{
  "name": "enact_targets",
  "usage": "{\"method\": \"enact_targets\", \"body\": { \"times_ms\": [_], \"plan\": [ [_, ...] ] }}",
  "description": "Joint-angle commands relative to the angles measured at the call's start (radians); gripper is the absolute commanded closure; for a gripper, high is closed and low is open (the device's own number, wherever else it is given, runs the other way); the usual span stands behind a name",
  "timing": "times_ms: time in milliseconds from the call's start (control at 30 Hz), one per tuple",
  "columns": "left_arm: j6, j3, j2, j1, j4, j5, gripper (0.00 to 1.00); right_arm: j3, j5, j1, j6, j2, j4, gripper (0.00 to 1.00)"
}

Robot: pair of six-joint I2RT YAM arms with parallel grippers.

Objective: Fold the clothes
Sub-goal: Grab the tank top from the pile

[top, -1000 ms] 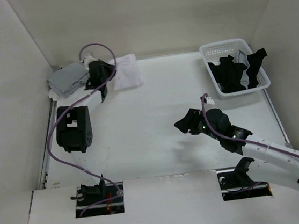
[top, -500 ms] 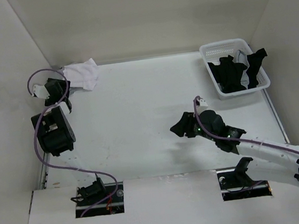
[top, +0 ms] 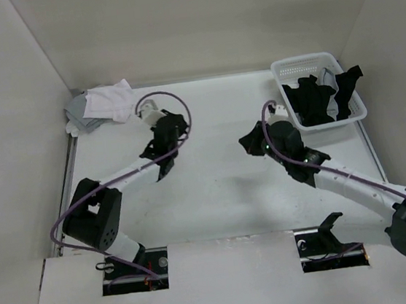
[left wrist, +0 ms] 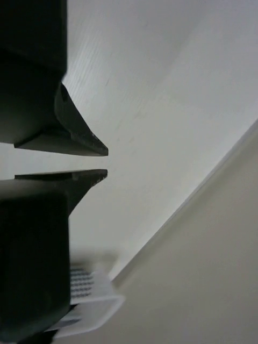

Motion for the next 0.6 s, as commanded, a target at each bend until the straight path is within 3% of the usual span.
{"method": "enact_targets", "body": {
  "times_ms": [0,167,267,433,567],
  "plan": [
    [0.115,-0.016,-0.054,-0.188,0.057,-0.054,0.88,0.163,0.146,-0.099,-0.104,0.039,-0.021,0.99],
    [0.166,-0.125,-0.054,-0.489,0.057,0.073,0.88,0.365,0.232,-0.365,-0.212,0.166,-0.073,0.95],
    [0.158,-0.226,-0.062,-0.603,0.087,0.137,0.82,0.486,0.257,-0.53,-0.213,0.302,-0.142,0.84],
    [0.107,-0.349,-0.051,-0.681,0.19,0.161,0.73,0.569,0.287,-0.65,-0.225,0.441,-0.253,0.53],
    [0.107,-0.363,-0.005,-0.695,0.252,0.187,0.7,0.54,0.287,-0.684,-0.215,0.455,-0.288,0.47]
  ]
}}
